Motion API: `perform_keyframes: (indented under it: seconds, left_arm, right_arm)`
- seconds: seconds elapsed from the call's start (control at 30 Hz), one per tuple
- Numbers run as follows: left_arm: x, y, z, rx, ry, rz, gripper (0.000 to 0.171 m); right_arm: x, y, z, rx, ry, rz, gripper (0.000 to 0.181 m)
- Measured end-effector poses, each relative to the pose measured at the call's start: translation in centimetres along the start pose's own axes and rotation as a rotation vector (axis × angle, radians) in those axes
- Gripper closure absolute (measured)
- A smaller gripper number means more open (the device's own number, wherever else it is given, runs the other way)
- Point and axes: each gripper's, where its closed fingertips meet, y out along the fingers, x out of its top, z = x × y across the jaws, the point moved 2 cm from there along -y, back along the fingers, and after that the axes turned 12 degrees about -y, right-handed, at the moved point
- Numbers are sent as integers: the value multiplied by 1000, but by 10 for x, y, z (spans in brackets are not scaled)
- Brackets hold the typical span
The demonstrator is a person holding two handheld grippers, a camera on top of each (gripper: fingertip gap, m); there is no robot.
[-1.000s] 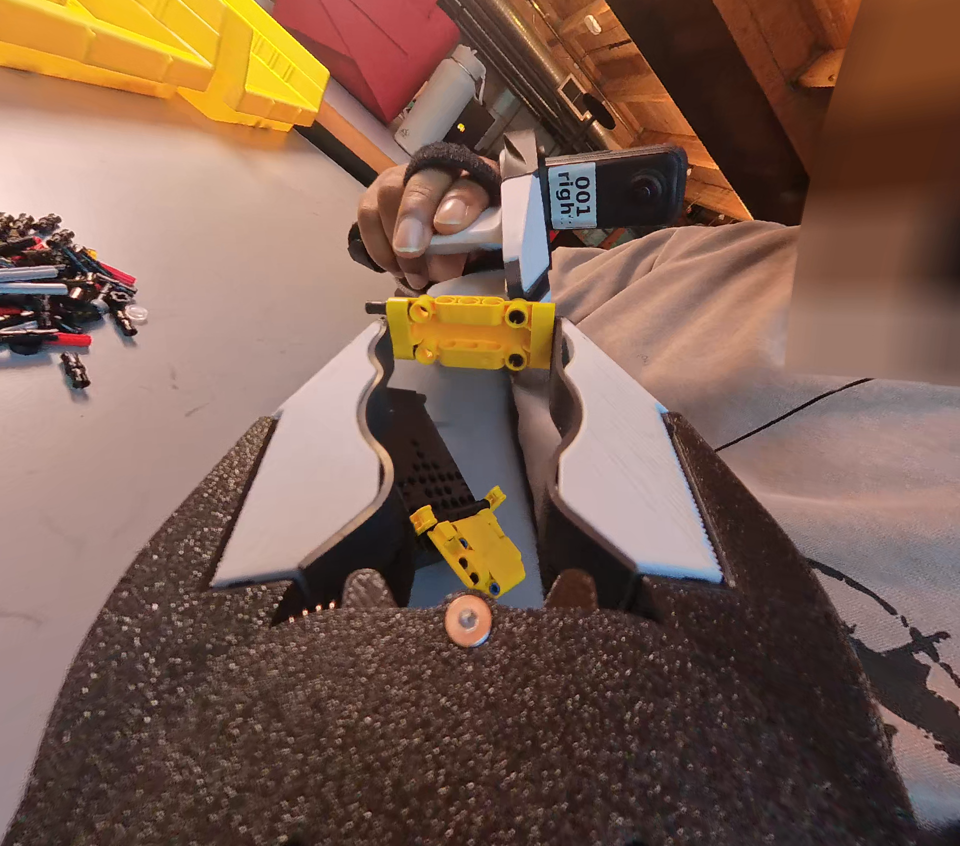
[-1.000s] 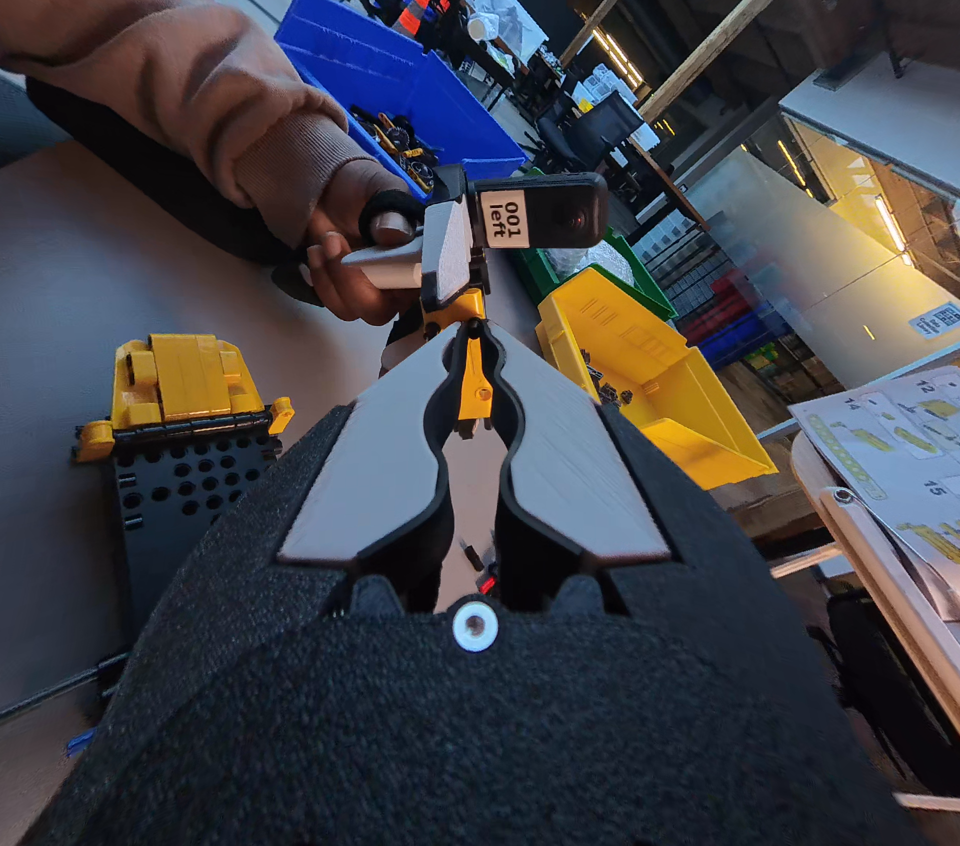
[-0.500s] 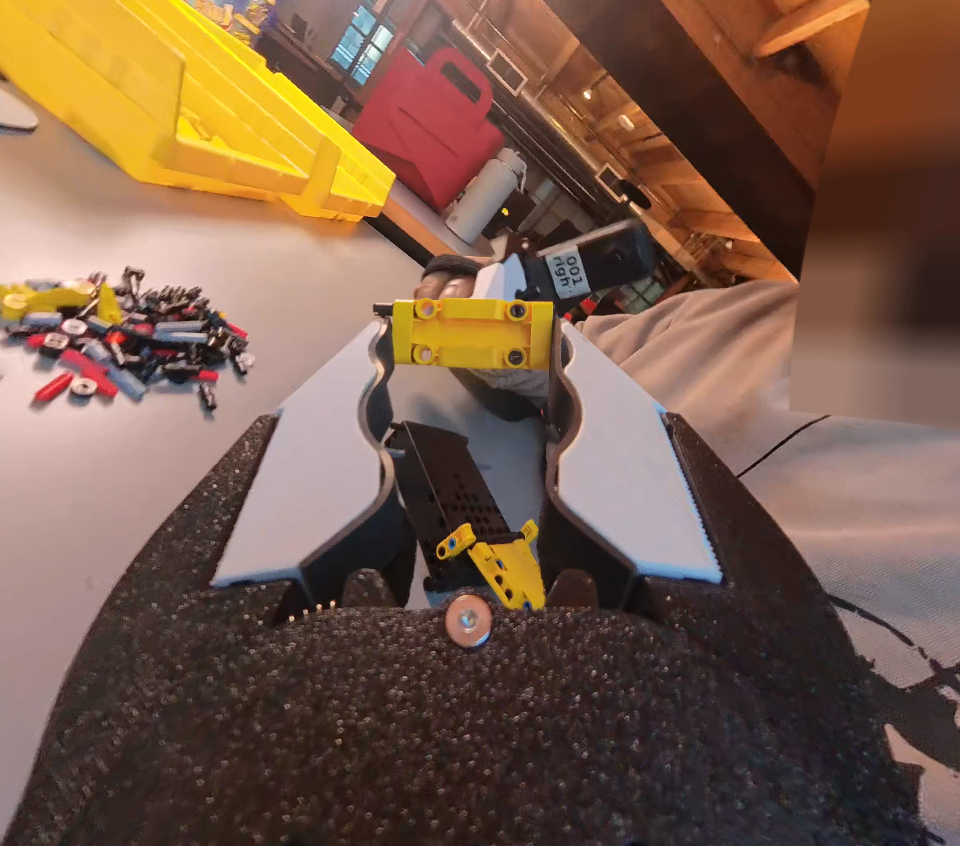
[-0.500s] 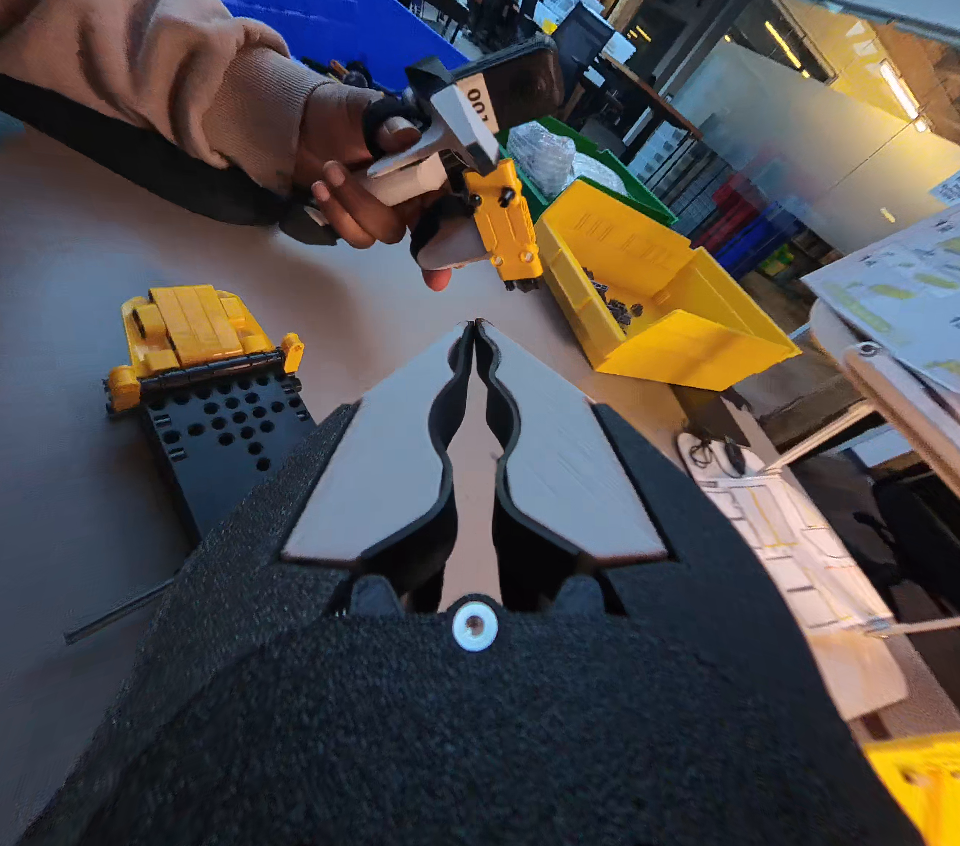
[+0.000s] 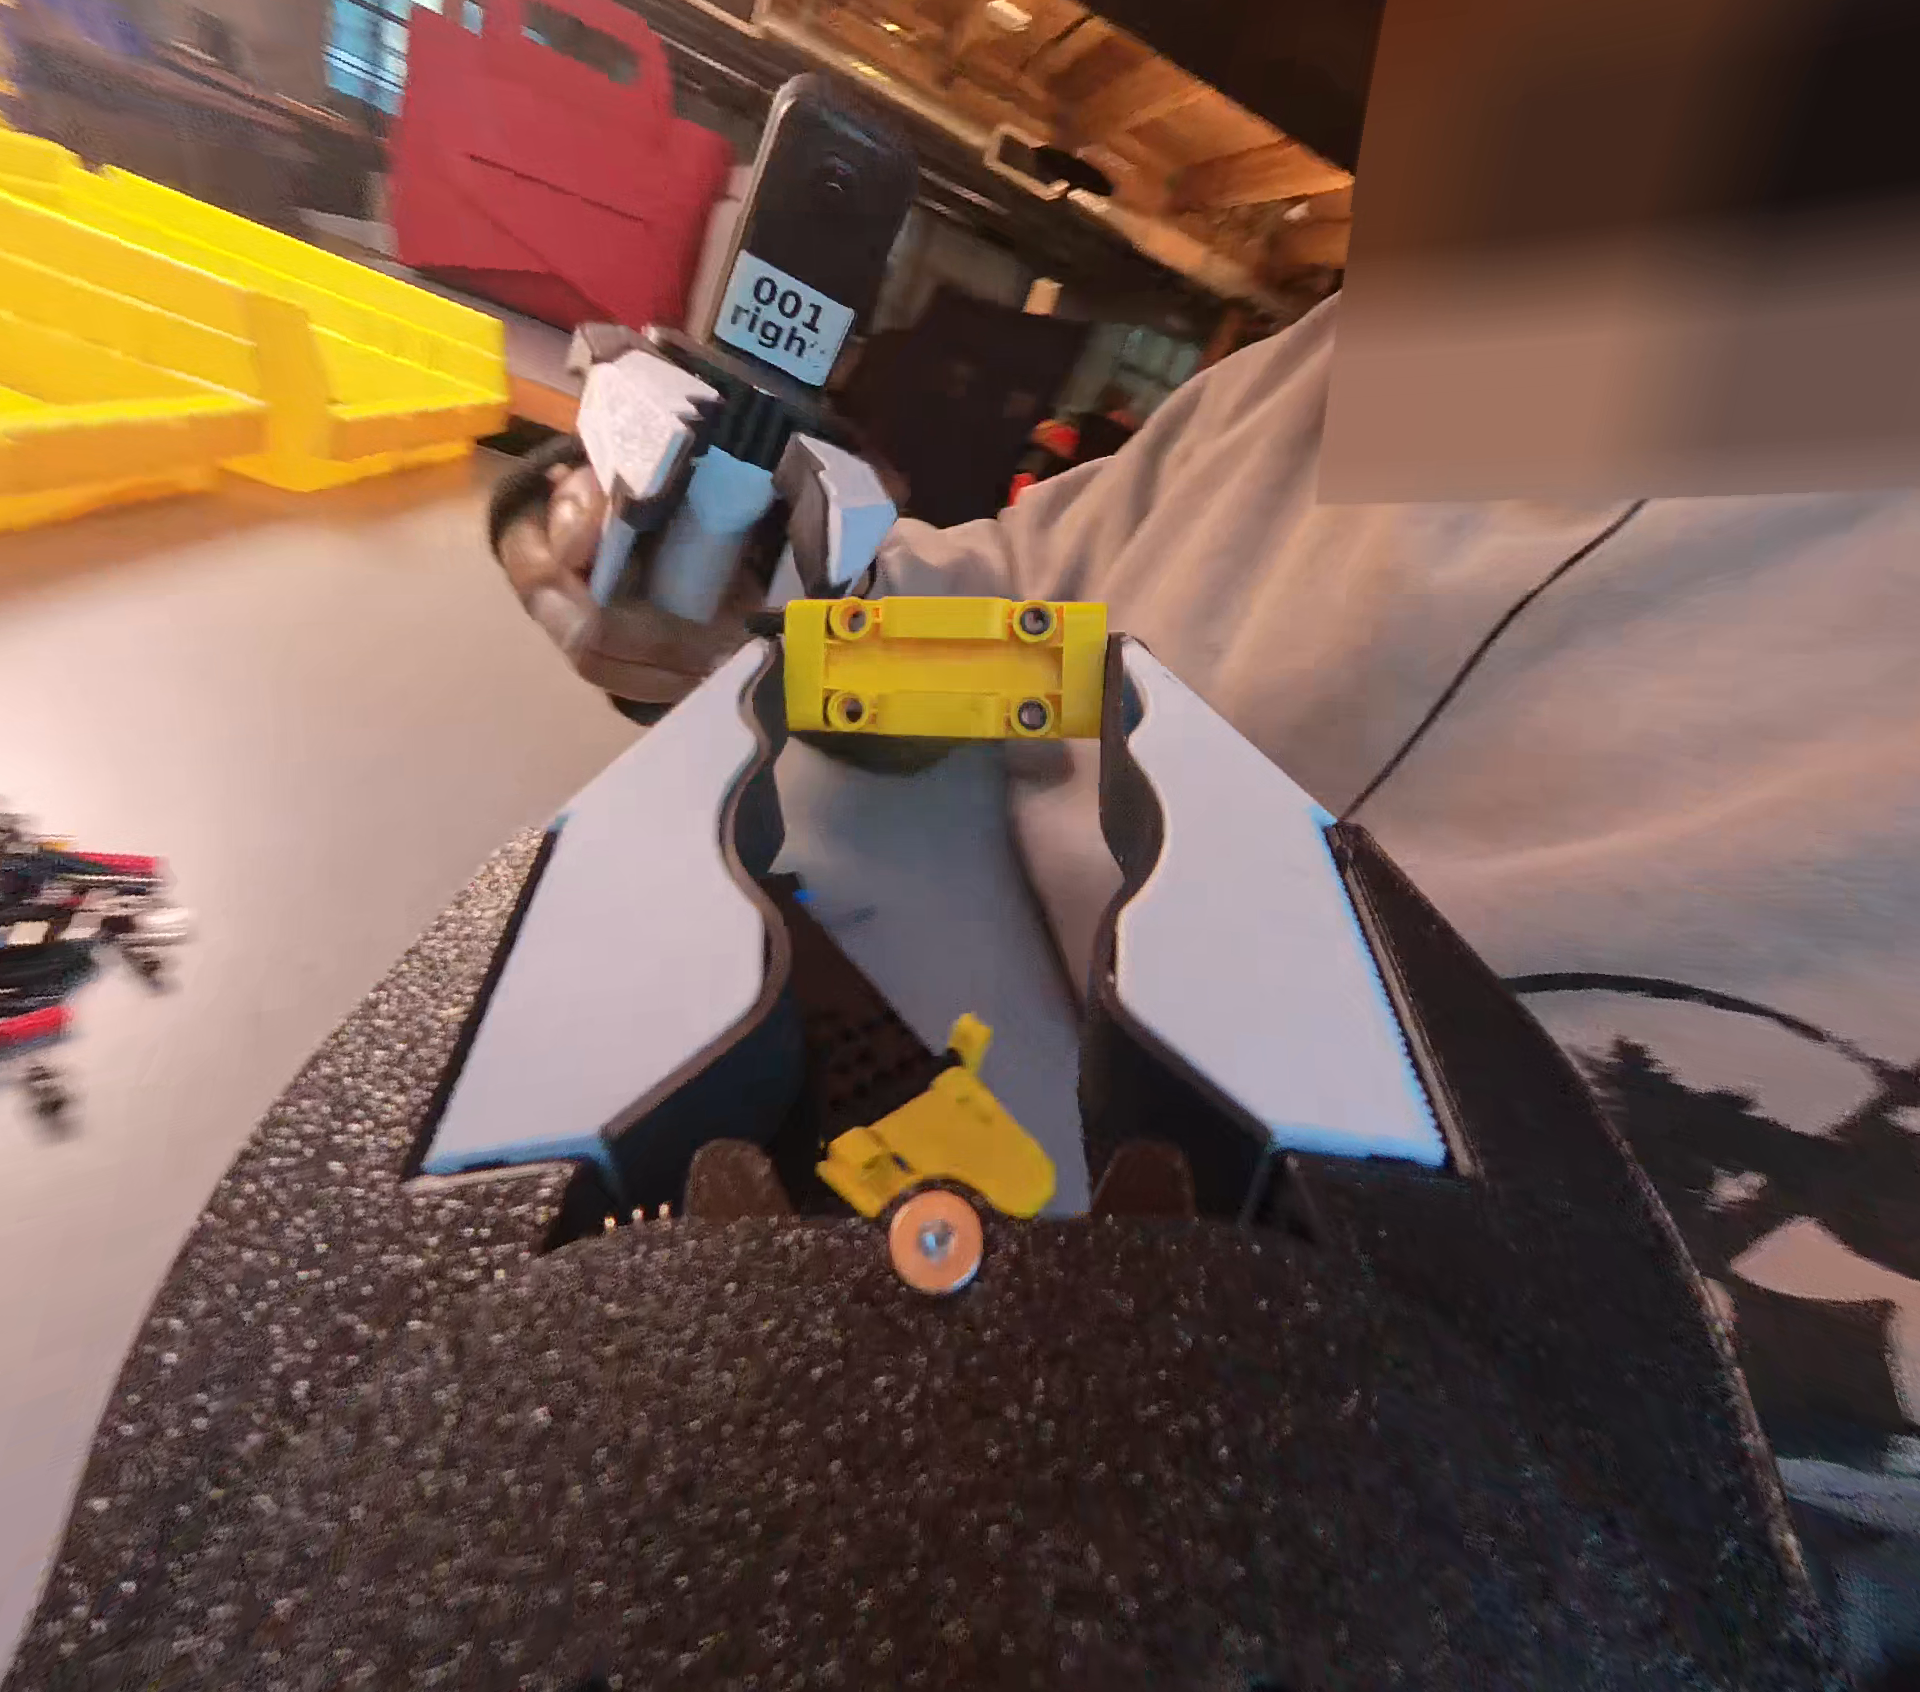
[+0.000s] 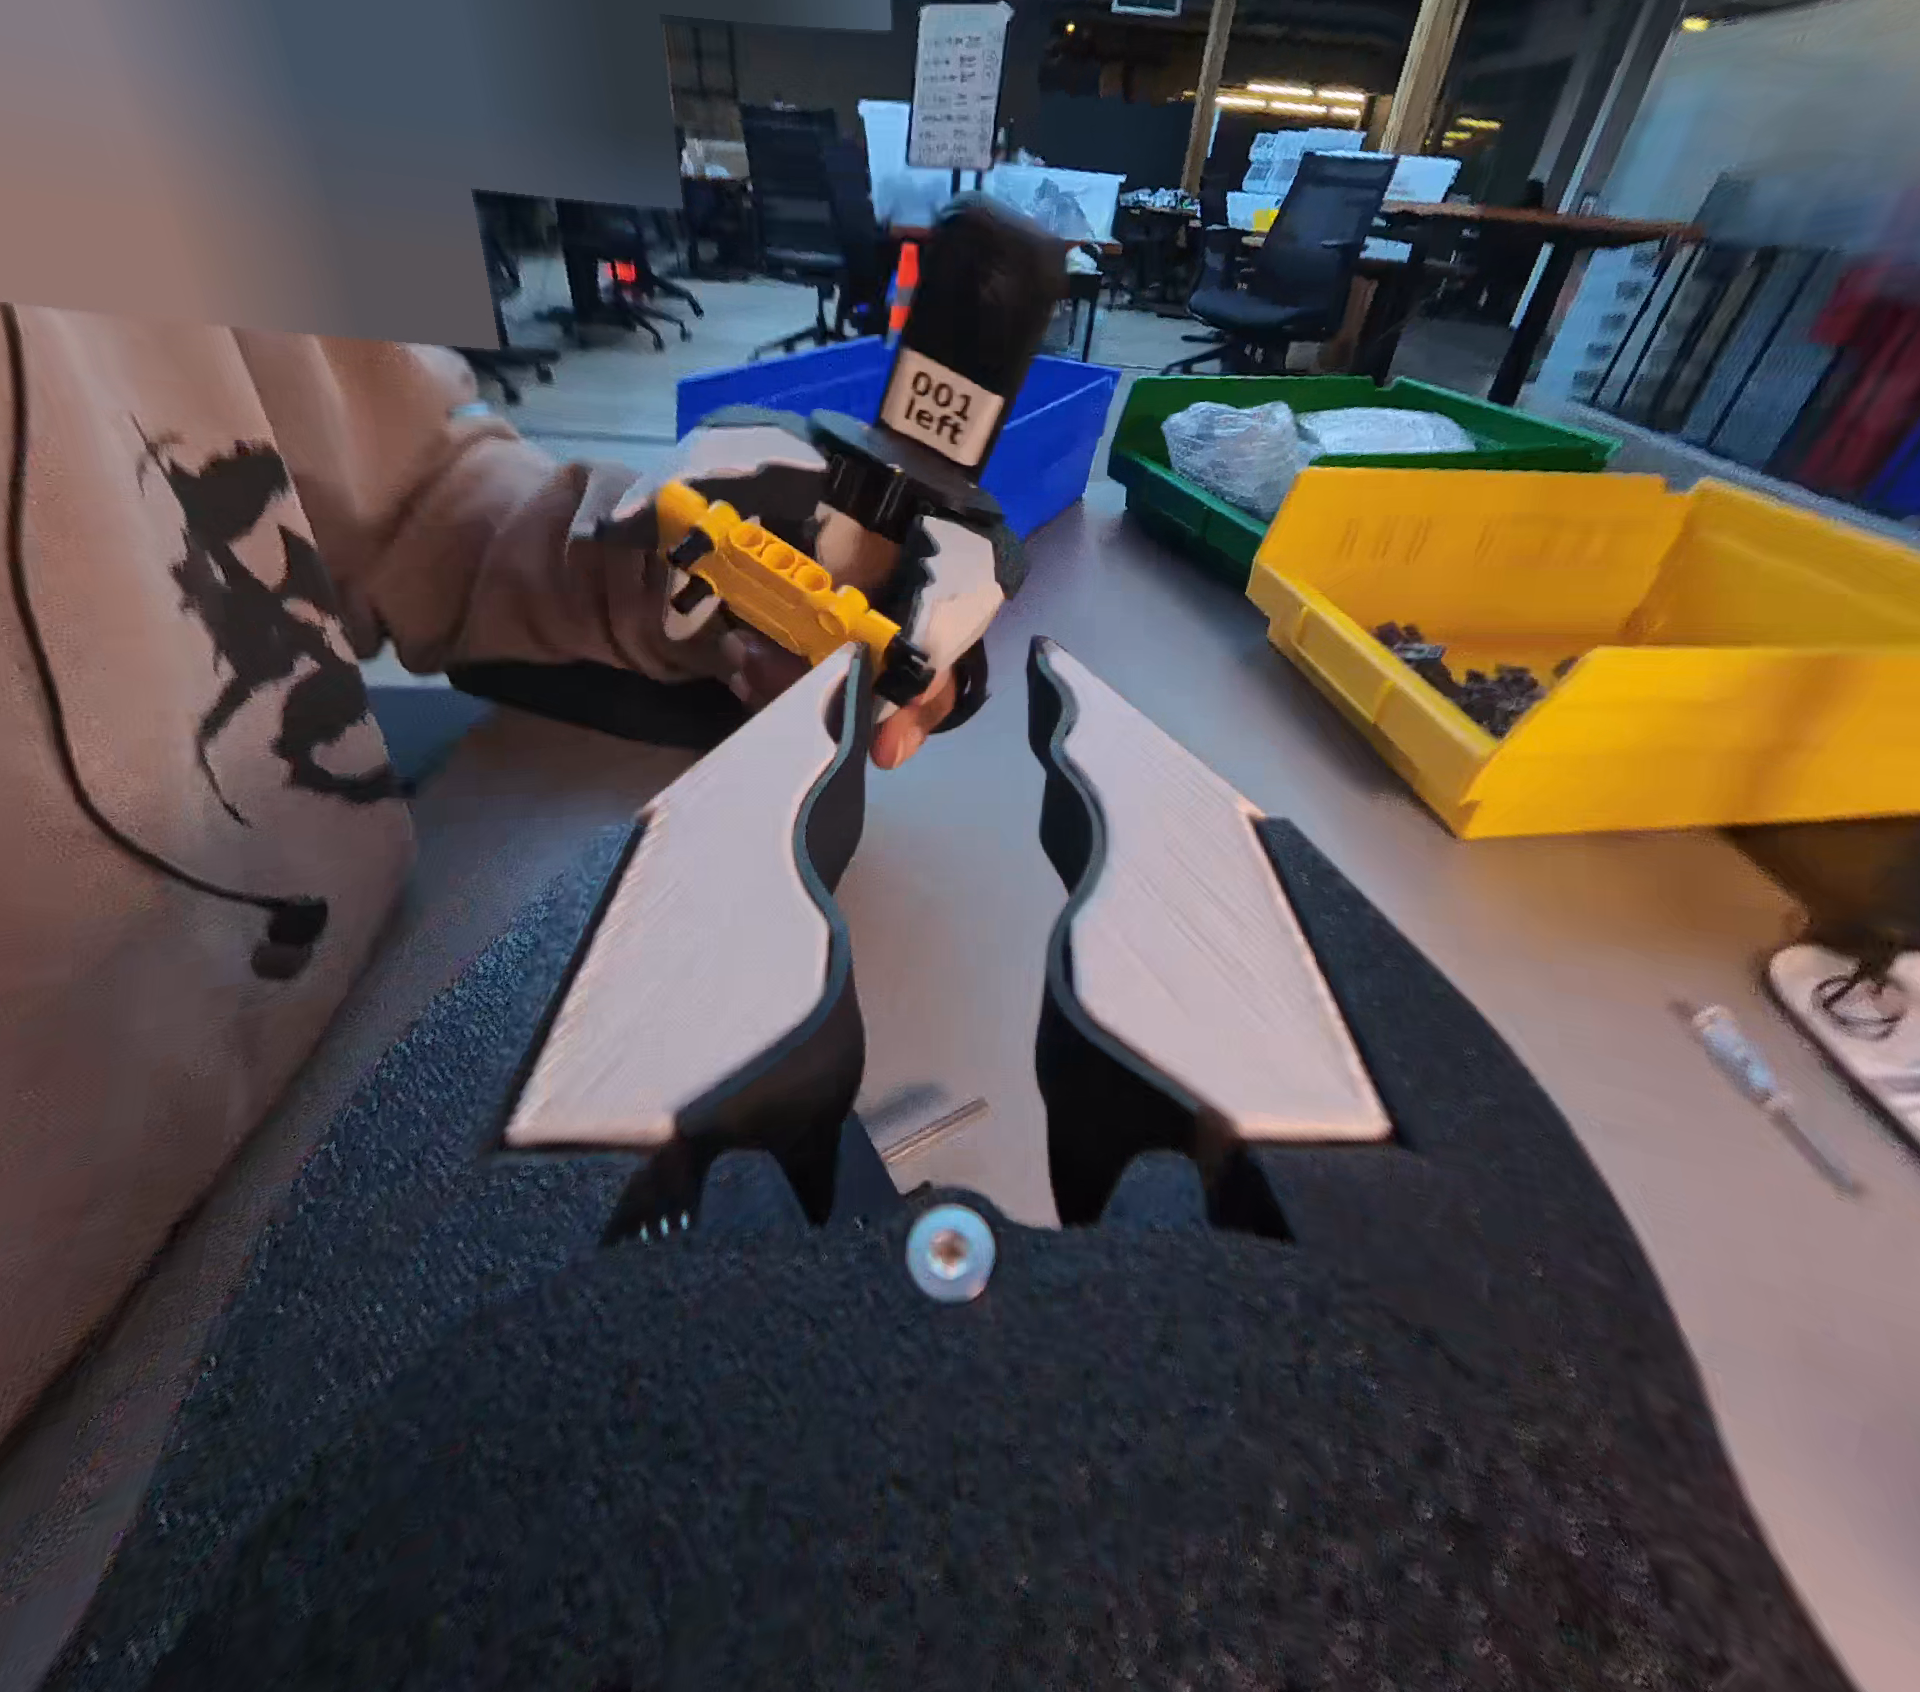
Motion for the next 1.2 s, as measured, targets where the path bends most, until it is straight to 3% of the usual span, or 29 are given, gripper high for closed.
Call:
perform_keyframes:
  seconds: [0.1,0.17,0.3,0.4,0.5,0.6,0.73,0.83,1.0,1.2]
  left_arm:
    - [-5,3,-9,-137,-130,28,112]
    - [-10,5,-9,-171,-182,57,112]
    - [-17,6,-9,-208,-247,97,112]
    - [-13,2,5,-92,-211,92,114]
    - [-7,-11,30,187,-57,111,116]
    - [-12,-13,48,418,95,231,126]
    - [-37,-10,75,629,267,489,156]
    - [-43,-8,77,659,386,555,164]
    - [-52,-6,76,674,478,645,165]
    - [-48,-5,66,586,438,551,165]
  right_arm:
    - [5,8,24,87,-213,57,154]
    - [2,11,34,127,-290,100,168]
    - [-3,8,43,202,-265,156,174]
    - [-12,4,38,193,-243,229,174]
    - [-35,-2,19,110,-241,408,175]
    - [-62,-3,11,68,-287,595,175]
    - [-67,8,20,100,-316,621,175]
    - [-63,8,21,101,-292,590,175]
    - [-68,5,30,146,-343,607,174]
    - [-58,5,33,164,-336,492,174]
